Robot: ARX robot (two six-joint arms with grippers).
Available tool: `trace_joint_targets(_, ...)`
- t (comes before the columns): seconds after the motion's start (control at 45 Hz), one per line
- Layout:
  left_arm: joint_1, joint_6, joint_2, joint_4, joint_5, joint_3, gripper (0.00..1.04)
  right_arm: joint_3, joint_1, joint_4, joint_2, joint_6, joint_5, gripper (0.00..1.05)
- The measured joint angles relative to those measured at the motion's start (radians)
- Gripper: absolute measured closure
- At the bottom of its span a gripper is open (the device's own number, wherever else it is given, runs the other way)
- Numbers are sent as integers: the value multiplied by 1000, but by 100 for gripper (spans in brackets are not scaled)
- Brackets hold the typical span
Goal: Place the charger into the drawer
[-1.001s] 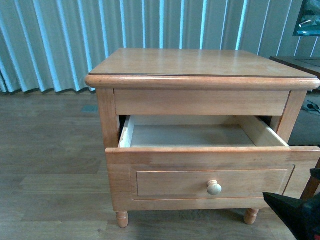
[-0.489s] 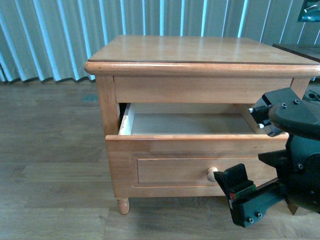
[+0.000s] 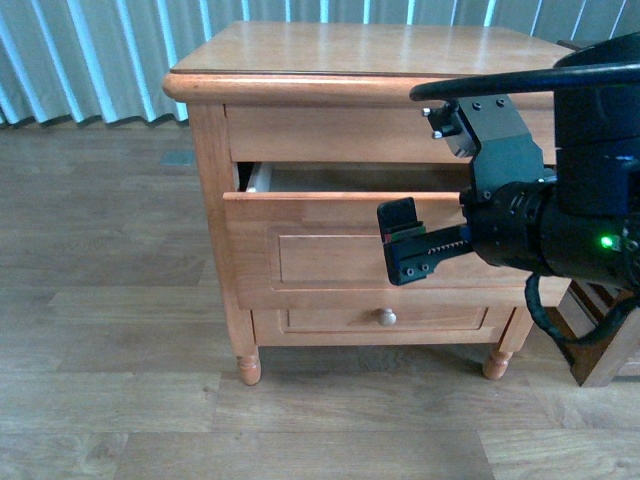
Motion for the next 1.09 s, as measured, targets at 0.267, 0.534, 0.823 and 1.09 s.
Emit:
trace_joint_targets(0.267, 0, 0, 0, 0, 0, 0, 6, 185, -20, -47, 137, 0, 26, 8)
trace_joint_targets(0.534, 0, 0, 0, 0, 0, 0, 6, 329, -42, -92, 238, 9, 64, 8)
trace_joint_targets(0.823, 0, 0, 0, 0, 0, 0, 6, 384, -41, -125, 283, 48, 96, 8)
trace_joint_targets(1.09, 0, 0, 0, 0, 0, 0, 6, 245, -66, -35, 190, 31, 43, 8)
